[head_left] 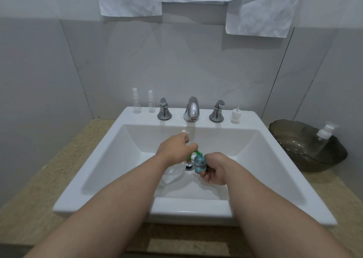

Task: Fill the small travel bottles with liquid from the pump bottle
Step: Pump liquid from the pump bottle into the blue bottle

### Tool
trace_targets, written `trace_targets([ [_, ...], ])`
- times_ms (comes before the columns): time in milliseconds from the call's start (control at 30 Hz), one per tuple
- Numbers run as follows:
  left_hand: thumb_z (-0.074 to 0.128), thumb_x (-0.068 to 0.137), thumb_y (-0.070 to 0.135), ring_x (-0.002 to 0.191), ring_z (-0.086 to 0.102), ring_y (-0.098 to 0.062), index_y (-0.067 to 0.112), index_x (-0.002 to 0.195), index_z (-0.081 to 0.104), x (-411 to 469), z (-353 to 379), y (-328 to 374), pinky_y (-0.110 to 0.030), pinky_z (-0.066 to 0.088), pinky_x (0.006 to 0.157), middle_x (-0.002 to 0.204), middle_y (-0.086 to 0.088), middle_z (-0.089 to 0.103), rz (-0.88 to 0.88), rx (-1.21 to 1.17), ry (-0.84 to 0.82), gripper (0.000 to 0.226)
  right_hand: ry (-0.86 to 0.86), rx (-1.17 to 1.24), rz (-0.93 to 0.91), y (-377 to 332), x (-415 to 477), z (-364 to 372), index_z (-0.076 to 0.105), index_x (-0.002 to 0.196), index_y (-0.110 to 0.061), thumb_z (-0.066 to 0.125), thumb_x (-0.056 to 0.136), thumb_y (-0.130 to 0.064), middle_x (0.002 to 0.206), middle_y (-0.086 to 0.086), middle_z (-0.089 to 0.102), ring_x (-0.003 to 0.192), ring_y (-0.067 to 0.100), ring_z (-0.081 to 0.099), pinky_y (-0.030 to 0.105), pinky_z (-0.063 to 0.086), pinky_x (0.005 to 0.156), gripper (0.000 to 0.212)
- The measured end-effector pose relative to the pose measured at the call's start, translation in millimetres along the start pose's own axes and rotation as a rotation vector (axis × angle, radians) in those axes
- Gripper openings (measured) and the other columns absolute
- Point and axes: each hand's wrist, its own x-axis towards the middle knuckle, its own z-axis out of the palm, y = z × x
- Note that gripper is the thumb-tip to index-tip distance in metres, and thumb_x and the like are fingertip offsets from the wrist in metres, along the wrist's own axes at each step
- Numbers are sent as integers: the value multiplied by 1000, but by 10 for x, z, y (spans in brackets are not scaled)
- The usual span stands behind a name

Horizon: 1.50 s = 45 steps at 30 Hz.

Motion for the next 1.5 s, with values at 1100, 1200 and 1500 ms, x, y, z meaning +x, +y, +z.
trace_targets([
  [1100,55,91,66,68,46,-17,22,78,41,-60,-40,1,-36,37,66,76,6,49,-8,1,13,48,4,28,-8,-2,-80,-2,65,85,-10,28,95,-2,70,11,61,41,14,42,22,32,46,39],
  [1200,55,91,64,68,45,-17,22,78,40,-47,-36,1,-37,36,65,75,6,47,-9,-5,19,46,6,21,-9,-5,-94,1,65,85,-10,30,96,-2,71,11,61,41,13,42,21,32,46,38],
  [1500,56,88,60,68,46,-18,22,78,42,-14,-18,-26,-37,37,64,75,6,50,-5,-29,11,41,7,5,-4,1,-75,3,64,88,-10,28,96,-2,72,11,61,44,13,42,22,32,45,38],
])
